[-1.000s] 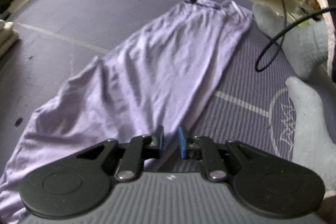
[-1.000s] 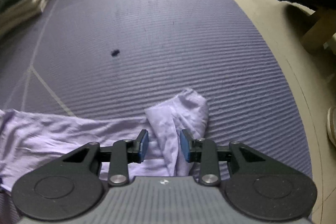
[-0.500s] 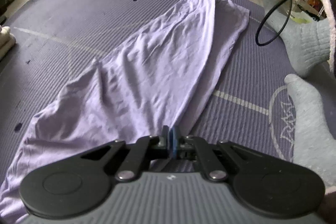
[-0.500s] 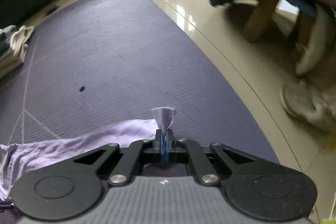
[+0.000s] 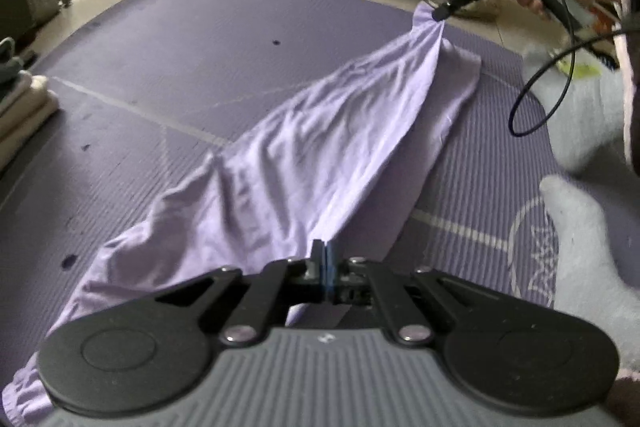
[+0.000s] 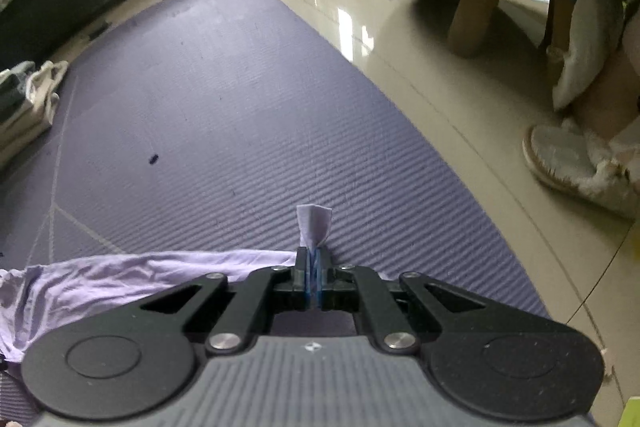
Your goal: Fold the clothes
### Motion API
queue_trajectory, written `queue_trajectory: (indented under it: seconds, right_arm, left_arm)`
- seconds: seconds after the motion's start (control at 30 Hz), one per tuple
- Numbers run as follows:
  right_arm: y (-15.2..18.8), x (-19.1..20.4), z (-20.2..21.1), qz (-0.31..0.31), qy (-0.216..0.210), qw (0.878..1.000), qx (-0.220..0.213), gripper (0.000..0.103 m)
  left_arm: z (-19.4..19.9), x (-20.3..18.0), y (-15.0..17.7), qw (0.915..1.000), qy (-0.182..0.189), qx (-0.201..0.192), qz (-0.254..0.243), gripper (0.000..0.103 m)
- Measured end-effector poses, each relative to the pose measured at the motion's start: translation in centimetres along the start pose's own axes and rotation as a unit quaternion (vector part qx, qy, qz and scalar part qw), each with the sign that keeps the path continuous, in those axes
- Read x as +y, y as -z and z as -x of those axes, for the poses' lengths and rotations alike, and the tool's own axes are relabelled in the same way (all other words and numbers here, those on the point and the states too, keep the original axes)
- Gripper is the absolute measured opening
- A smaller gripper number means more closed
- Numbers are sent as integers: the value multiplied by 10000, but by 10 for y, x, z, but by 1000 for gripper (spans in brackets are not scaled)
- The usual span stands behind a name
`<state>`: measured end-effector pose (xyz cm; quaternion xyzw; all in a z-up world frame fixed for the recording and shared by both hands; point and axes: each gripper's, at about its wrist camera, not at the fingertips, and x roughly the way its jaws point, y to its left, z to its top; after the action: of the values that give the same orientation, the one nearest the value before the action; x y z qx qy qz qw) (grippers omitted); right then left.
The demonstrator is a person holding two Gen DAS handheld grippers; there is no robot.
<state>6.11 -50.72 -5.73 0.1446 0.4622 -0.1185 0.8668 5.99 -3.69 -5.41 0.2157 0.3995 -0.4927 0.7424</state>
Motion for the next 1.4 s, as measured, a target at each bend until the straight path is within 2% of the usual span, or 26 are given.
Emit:
queue_trajectory:
  seconds: [0.17,0.27,0.47,0.57,0.6,0.67,0.7,0.77,0.87,0.97,1.1,1.13,1.17,1.2,1.4]
  right_arm:
    - [3,-1,15,177,-44,9998,-75,1]
    - [11,-4,16,273,-14,9996,23,1]
    - [40,-20,-9,207,223,9967,756,2]
    - [47,-28,-23,92,378,9926,1147,12]
    - [45,-31,-25,27,405,9924,1160,21]
    - [42,-35,-24,-39,405,9934,1070,30]
    - [39,-36,-22,-27,397,9943,989,30]
    - [31,-36,-19,28,310,9966,766,30]
    - [24,-34,-24,106,144,9979,622,30]
    - [21,-30,-39,217,-11,9975,665,30]
    - [23,-24,-56,517,104,9957,758,29]
    - [24,-23,-58,592,129,9953,759,26]
    - [26,-21,-59,774,142,9944,705,10]
    - [27,-18,-58,899,143,9936,672,0]
    - [20,-21,-43,940,436,9939,376,0]
  left_arm:
    - [6,-4,4,9998,183,93,-21,0]
    - [4,-10,6,9992,290,251,-133,0]
    - [-7,-16,14,9963,422,670,-324,0]
    - [-15,-17,18,9936,431,953,-424,0]
    - [-18,-18,19,9924,466,1058,-424,0]
    - [-22,-18,20,9905,502,1206,-435,8]
    - [-23,-18,21,9898,517,1256,-428,9]
    - [-17,-13,22,9914,501,1159,-340,17]
    - [-10,-5,20,9940,448,982,-185,24]
    - [-10,-1,16,9957,347,862,-44,29]
    - [-15,-1,18,9952,314,920,-87,30]
    - [-16,-1,18,9950,311,941,-103,31]
    - [-17,-1,19,9949,302,957,-118,32]
    - [-17,-1,20,9948,291,970,-131,33]
    - [-20,0,20,9960,256,854,-102,35]
